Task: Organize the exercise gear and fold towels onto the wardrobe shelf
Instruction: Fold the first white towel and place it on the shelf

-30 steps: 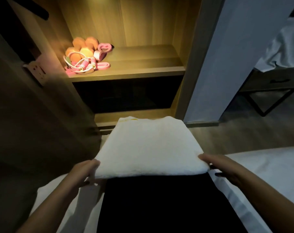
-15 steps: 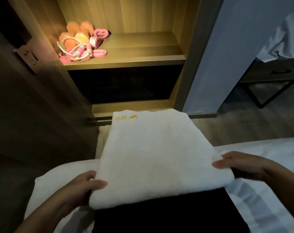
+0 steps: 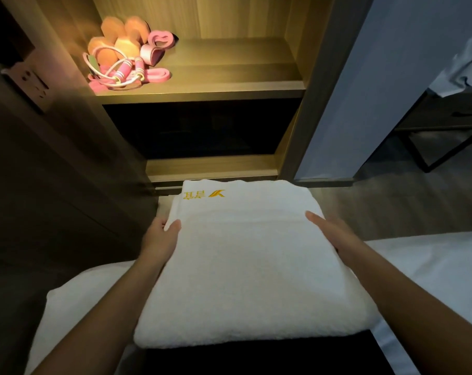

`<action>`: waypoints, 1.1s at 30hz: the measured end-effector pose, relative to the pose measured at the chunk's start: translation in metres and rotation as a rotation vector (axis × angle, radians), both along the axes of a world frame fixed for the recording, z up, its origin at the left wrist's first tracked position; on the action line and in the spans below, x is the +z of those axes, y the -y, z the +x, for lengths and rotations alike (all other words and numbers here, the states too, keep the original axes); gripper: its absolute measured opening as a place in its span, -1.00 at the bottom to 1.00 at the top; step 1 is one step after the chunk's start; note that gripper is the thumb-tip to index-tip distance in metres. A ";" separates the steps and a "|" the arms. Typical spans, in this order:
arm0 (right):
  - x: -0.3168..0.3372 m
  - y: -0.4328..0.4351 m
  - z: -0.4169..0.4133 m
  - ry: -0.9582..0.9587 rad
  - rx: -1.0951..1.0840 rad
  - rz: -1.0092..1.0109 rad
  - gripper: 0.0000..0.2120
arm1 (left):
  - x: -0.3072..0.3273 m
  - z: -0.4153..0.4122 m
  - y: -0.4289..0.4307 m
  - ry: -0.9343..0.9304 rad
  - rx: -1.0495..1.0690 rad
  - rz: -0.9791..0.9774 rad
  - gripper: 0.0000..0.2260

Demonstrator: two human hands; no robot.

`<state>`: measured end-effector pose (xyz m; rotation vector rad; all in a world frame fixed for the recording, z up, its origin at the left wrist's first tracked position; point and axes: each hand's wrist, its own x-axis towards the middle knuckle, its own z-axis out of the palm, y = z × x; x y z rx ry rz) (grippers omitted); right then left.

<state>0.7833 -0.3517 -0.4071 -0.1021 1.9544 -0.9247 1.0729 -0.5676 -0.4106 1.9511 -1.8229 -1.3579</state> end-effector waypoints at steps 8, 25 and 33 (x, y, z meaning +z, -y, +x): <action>-0.010 0.060 -0.033 -0.295 0.020 0.128 -0.45 | 0.017 -0.042 0.039 0.161 -0.118 0.061 -0.47; -0.018 0.094 -0.023 -0.269 0.117 0.182 -0.45 | -0.016 -0.043 0.062 -0.086 0.252 0.322 -0.65; -0.023 0.088 -0.017 -0.403 0.089 -0.004 -0.52 | -0.025 -0.042 0.052 -0.138 0.250 0.297 -0.78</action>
